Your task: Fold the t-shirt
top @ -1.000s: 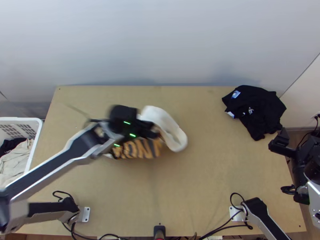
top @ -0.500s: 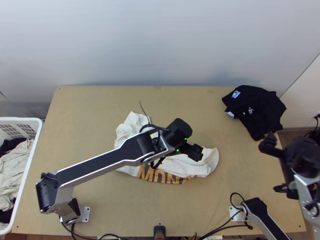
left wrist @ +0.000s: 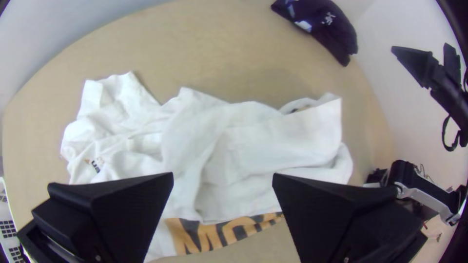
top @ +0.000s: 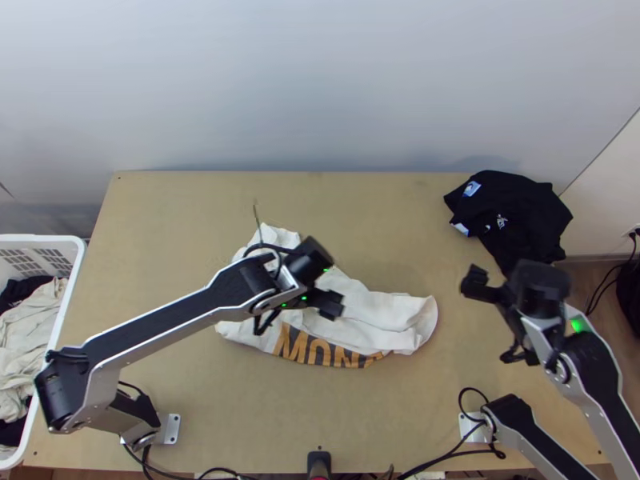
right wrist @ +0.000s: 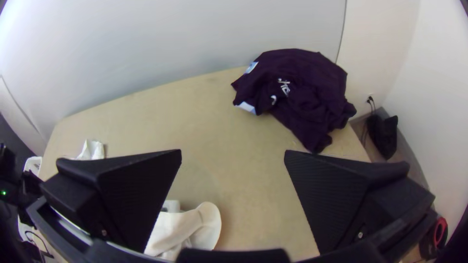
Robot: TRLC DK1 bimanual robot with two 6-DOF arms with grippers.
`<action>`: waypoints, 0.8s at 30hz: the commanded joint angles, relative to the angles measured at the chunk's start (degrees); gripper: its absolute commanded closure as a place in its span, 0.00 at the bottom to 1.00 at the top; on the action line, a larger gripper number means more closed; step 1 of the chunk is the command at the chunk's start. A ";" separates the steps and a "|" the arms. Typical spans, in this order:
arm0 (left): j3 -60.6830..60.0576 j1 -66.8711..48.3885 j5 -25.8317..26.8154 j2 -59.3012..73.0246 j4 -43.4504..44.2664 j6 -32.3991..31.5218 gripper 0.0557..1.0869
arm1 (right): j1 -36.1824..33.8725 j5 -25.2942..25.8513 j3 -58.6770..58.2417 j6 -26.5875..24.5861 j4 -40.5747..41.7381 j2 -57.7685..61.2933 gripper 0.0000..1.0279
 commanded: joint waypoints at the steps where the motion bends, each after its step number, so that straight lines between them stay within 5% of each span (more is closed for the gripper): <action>1: -9.57 3.40 -3.66 -1.47 3.02 0.95 0.04 | 2.23 -3.09 -3.73 1.74 2.65 2.20 0.05; 11: -8.70 2.69 -3.84 6.53 3.64 2.45 0.14 | 1.44 -3.53 -7.07 1.57 2.48 0.09 0.05; 14: -8.78 1.90 -4.80 7.59 5.13 2.53 0.40 | 1.44 -5.02 -9.10 1.66 2.48 0.09 0.05; 18: -8.61 0.76 -8.67 8.29 5.22 5.61 0.95 | 1.00 -7.22 -11.91 2.71 3.53 0.79 0.07; 24: -8.61 1.02 -9.64 7.06 3.99 6.58 0.96 | -4.45 -12.94 -14.28 2.71 6.96 3.95 0.07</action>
